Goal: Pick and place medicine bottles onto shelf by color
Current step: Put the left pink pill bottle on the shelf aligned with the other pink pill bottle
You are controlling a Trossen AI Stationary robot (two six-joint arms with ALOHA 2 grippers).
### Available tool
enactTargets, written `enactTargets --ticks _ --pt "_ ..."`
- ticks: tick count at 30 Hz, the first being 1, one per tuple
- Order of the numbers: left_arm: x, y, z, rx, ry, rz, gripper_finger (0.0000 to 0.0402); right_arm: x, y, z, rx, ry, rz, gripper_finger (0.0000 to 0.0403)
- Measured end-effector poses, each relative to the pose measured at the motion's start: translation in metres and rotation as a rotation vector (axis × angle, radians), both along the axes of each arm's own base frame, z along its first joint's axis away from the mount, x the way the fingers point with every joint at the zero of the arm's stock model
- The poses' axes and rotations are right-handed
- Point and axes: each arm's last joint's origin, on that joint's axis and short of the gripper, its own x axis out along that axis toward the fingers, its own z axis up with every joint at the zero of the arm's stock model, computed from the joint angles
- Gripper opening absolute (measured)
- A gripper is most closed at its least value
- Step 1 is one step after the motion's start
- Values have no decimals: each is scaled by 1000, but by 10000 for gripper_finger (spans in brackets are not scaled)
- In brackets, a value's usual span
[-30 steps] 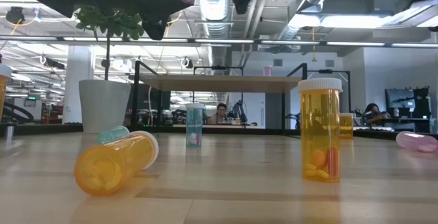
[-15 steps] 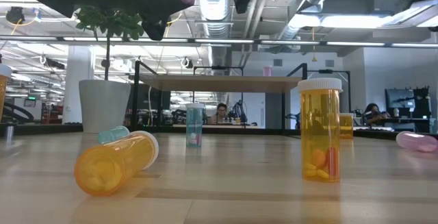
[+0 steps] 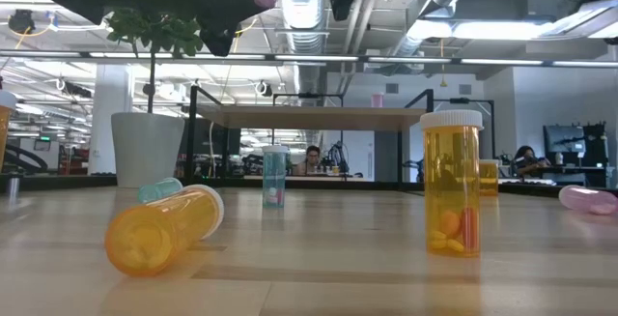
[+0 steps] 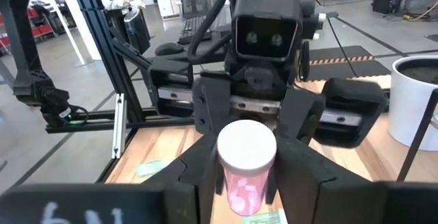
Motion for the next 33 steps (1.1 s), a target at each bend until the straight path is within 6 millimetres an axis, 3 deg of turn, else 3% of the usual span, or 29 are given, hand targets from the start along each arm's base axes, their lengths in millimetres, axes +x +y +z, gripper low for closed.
enactTargets --ticks 12,19,27,33 --pt "-1 1 -1 7 17 34 217 -1 -3 -2 -4 32 -9 144" --pt "-15 6 7 47 65 136 242 -18 -20 15 -27 72 -48 143" --pt "-23 8 14 60 58 166 245 -58 -67 43 -74 149 -239 147" --pt "-23 8 14 61 62 166 245 -82 -113 46 -79 246 -424 145"
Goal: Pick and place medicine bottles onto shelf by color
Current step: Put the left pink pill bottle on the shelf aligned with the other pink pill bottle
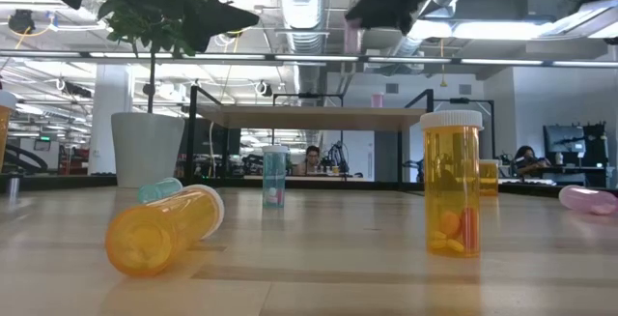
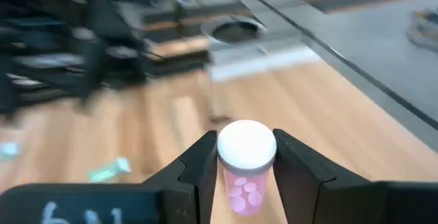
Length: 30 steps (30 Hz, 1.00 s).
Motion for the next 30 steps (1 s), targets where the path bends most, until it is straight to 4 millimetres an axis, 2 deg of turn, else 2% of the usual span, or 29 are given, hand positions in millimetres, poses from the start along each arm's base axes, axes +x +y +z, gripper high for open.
enactTargets --ticks 7,14,18,30 --pt "0 0 0 0 3 -3 245 -12 -43 -13 14 96 -134 147" --pt "0 -1 -2 -3 16 -12 245 -33 -46 -21 -18 -18 -158 143" --pt "0 -1 -1 -3 12 -11 245 -41 -51 -35 -10 -29 -194 149" --pt "0 -1 1 -11 -7 -10 245 -38 -80 -64 30 64 -281 147"
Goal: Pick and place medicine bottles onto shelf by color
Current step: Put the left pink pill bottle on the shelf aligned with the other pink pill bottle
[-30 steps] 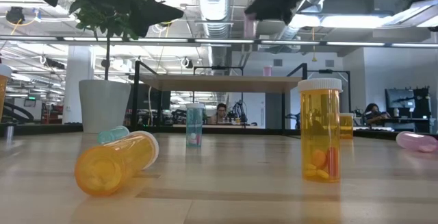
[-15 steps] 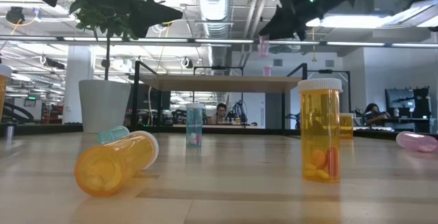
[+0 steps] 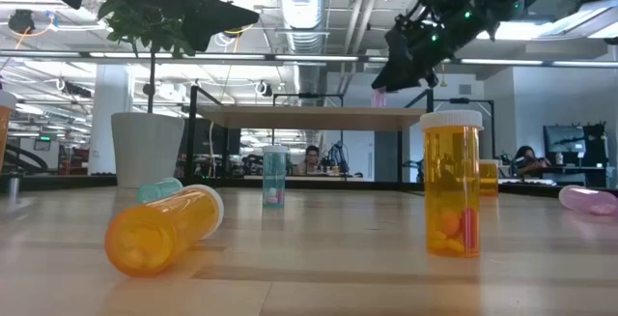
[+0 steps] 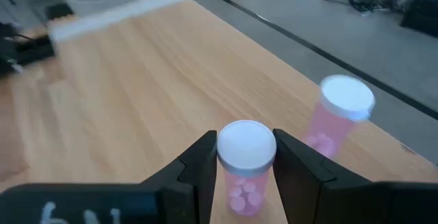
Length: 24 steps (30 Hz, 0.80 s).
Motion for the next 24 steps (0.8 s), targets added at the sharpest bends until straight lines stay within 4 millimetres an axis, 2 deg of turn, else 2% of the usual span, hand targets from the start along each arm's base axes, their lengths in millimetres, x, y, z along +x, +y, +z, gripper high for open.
enactTargets --ticks 12,24 --pt "0 0 -1 0 10 1 245 -1 -5 -2 5 9 -15 150" --pt "0 0 -1 0 11 1 245 -2 -4 -7 29 47 -15 181"
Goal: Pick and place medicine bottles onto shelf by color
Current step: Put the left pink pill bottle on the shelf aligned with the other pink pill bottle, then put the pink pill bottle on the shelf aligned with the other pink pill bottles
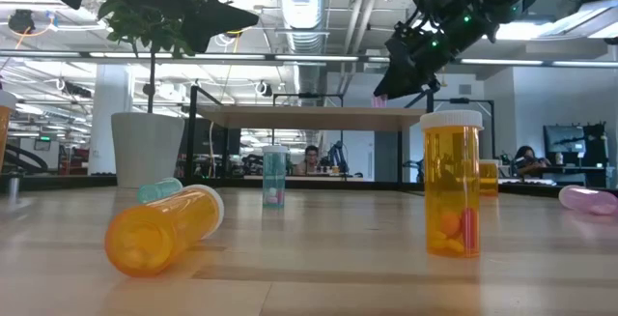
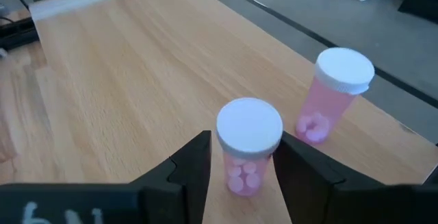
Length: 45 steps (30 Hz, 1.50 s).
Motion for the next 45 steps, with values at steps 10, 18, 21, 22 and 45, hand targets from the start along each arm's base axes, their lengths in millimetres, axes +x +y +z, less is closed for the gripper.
enactTargets --ticks 10,18,21,22,45 --pt "0 0 0 -5 0 -1 245 -6 6 5 16 11 4 231" --pt "0 0 0 -5 0 -5 245 -22 24 25 22 -23 16 240" --pt "0 0 0 -5 0 -5 245 -31 36 34 42 -32 31 240" --pt "0 0 0 -5 0 -5 245 -35 42 37 56 -32 38 240" --pt "1 0 7 -16 -73 -7 245 -95 182 2 714 390 -301 240"
